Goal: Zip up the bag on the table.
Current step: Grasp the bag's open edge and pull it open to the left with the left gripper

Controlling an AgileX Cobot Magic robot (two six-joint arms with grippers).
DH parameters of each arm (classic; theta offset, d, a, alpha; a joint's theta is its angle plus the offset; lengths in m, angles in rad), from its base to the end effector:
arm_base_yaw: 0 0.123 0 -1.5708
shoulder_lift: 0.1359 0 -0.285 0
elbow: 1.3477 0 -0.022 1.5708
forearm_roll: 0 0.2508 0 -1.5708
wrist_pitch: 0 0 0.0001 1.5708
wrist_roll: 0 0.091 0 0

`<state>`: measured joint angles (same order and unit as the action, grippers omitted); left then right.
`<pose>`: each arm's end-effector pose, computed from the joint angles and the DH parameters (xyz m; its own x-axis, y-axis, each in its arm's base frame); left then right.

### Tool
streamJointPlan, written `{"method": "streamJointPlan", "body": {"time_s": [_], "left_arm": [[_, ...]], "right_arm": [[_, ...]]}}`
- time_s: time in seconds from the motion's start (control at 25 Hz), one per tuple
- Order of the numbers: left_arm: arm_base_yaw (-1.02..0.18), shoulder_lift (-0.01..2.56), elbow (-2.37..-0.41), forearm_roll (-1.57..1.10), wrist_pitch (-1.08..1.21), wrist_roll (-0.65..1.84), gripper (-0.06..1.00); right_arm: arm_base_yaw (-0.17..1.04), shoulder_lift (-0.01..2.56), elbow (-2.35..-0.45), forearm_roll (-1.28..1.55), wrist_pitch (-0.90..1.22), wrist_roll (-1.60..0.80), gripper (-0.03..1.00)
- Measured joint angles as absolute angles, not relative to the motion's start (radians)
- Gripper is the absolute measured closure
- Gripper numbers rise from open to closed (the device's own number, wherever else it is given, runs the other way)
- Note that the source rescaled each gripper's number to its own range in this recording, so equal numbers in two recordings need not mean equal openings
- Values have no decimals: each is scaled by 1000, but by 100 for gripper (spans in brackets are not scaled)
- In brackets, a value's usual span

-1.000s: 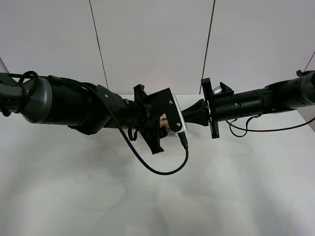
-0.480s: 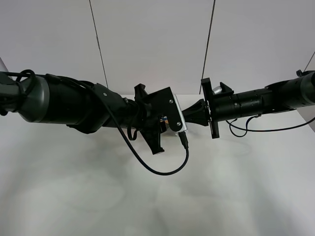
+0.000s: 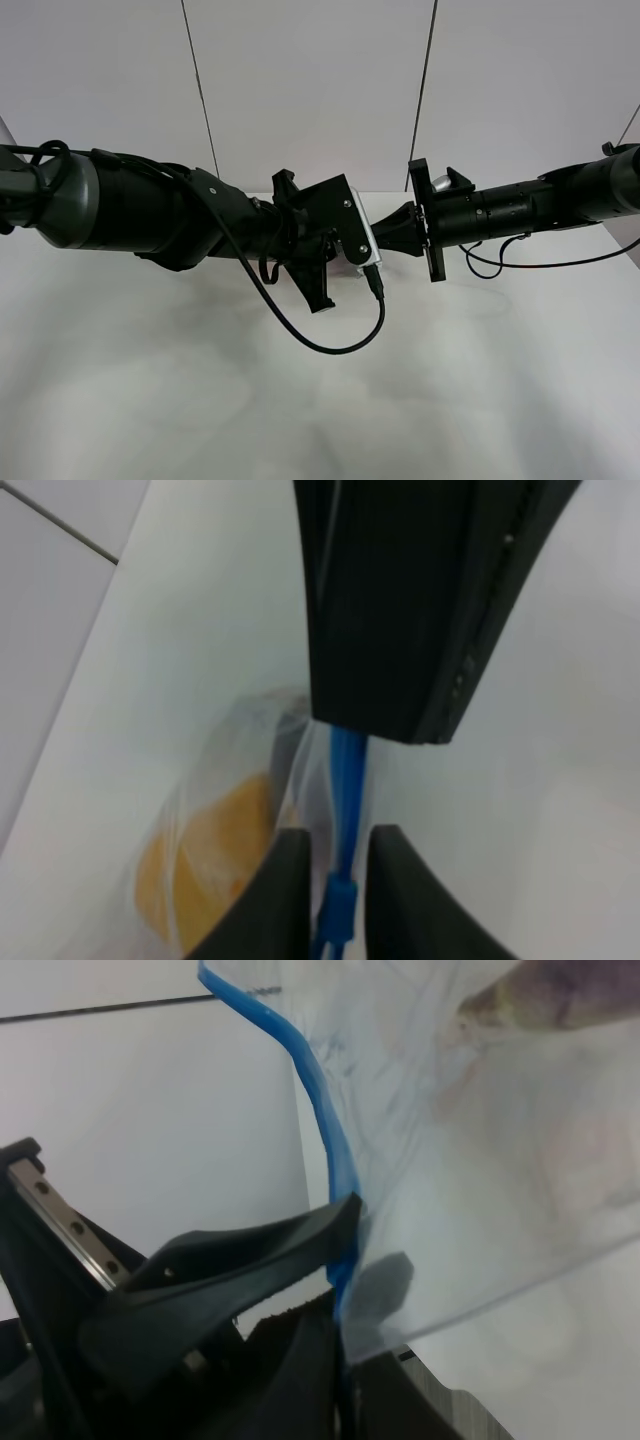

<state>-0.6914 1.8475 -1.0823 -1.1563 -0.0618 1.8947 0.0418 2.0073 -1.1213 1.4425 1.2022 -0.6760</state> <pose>0.3079 -0.2483 0.1887 0.0596 0.8237 -0.5638 0.7603 0.3286 0.5604 0.3563 0.0992 0.1672 -0.9855 0.1577 0.0635 0.1129 0.3284 0.9378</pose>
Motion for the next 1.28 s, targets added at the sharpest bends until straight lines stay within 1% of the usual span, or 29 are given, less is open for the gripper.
{"method": "streamJointPlan", "body": {"time_s": [0.08,0.2,0.48,0.6,1.28], "left_arm": [[-691,1847,-1082,-1156,-62,1894,90],[-691,1847,-1082,-1156,-62,1892,94],[-688,1847,-1082,-1156,-74,1892,94],[-669,1847,-1083,-1156,-68,1892,94],[-466,1844,-1083,-1156,-39,1935,94]], "right_arm": [[42,2007,-1121,1443,1202,-676,97],[42,2007,-1121,1443,1202,-676,97],[42,2007,-1121,1445,1201,-676,97],[42,2007,-1121,1453,1199,-676,97],[43,2007,-1123,1479,1192,-676,97]]}}
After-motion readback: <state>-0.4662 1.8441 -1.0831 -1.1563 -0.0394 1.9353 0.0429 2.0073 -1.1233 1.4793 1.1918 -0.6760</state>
